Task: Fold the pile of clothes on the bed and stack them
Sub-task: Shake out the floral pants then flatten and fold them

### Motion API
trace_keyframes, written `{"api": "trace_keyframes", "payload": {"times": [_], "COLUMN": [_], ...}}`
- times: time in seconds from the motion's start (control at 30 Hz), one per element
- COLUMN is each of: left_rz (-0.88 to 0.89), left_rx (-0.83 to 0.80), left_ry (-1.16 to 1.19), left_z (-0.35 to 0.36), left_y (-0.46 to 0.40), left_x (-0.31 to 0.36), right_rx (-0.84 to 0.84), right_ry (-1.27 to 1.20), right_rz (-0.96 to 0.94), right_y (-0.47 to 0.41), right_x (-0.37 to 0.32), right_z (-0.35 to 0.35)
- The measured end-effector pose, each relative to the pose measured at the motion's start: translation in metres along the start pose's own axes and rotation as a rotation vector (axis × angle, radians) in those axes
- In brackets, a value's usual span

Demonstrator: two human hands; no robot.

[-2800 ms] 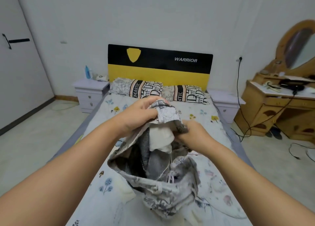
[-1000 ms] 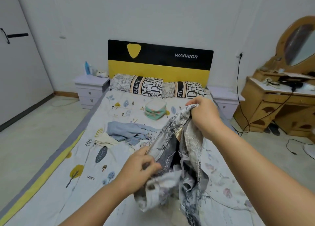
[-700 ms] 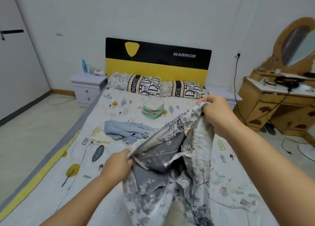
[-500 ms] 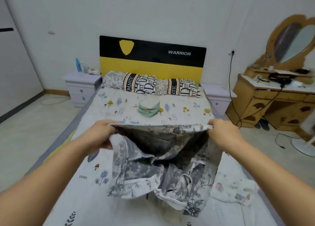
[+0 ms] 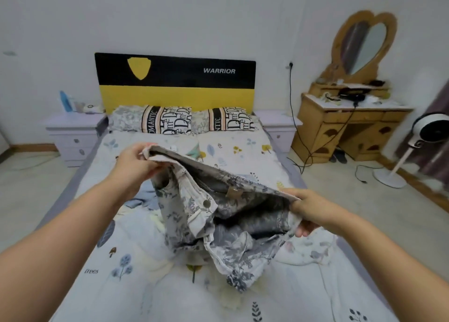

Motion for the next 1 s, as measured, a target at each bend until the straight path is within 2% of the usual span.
{"api": "trace_keyframes", "payload": {"times": [0.1, 0.17, 0.2, 0.27, 0.33, 0.4, 0.47, 0.53, 0.6, 0.7, 0.77, 0.87, 0.93, 1.0], "left_rz": [0.135, 0.178, 0.21, 0.315, 0.415, 0.434, 0.329, 0.271, 0.264, 0.302, 0.301, 0.275, 0.248, 0.299], "left_rx": [0.021, 0.032, 0.053, 0.152, 0.254, 0.158, -0.091, -0.234, -0.261, -0.295, -0.317, -0.298, -0.303, -0.35], "left_ry": [-0.186, -0.253, -0.305, -0.584, -0.831, -0.696, -0.372, -0.228, -0.181, -0.073, -0.09, -0.337, -0.433, -0.516], "left_z": [-0.002, -0.006, -0.009, -0.02, -0.026, -0.023, -0.01, 0.002, 0.01, 0.025, 0.037, 0.052, 0.068, 0.095], "left_y": [-0.002, -0.006, -0.008, -0.012, -0.01, -0.01, -0.008, -0.006, -0.002, -0.003, -0.012, -0.046, -0.061, -0.057], "left_x": [0.006, 0.014, 0.021, 0.045, 0.074, 0.088, 0.084, 0.077, 0.074, 0.083, 0.094, 0.103, 0.11, 0.118], "right_rx": [-0.043, -0.142, -0.203, -0.278, -0.207, 0.013, 0.222, 0.366, 0.41, 0.451, 0.52, 0.573, 0.559, 0.577], "right_ry": [-0.279, -0.359, -0.37, -0.333, -0.239, -0.138, -0.1, -0.102, -0.173, -0.322, -0.355, -0.432, -0.58, -0.646], "right_rz": [-0.055, -0.117, -0.142, -0.201, -0.283, -0.378, -0.469, -0.574, -0.638, -0.625, -0.649, -0.682, -0.628, -0.521], "right_y": [0.021, 0.037, 0.046, 0.064, 0.073, 0.078, 0.084, 0.094, 0.102, 0.115, 0.13, 0.152, 0.157, 0.153], "right_x": [-0.01, -0.022, -0.029, -0.044, -0.058, -0.07, -0.077, -0.082, -0.08, -0.069, -0.068, -0.072, -0.067, -0.052], "right_z": [-0.008, -0.012, -0.013, -0.014, -0.018, -0.028, -0.035, -0.038, -0.04, -0.05, -0.059, -0.072, -0.086, -0.101]}}
Point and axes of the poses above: each hand's wrist, its own y-axis away from the middle knuckle, its own z-axis out of the palm, x = y × z, the point moved 7 cm from there along -y, towards the middle knuckle, and after that the axes turned 13 degrees about -y, right-handed, at the moved point
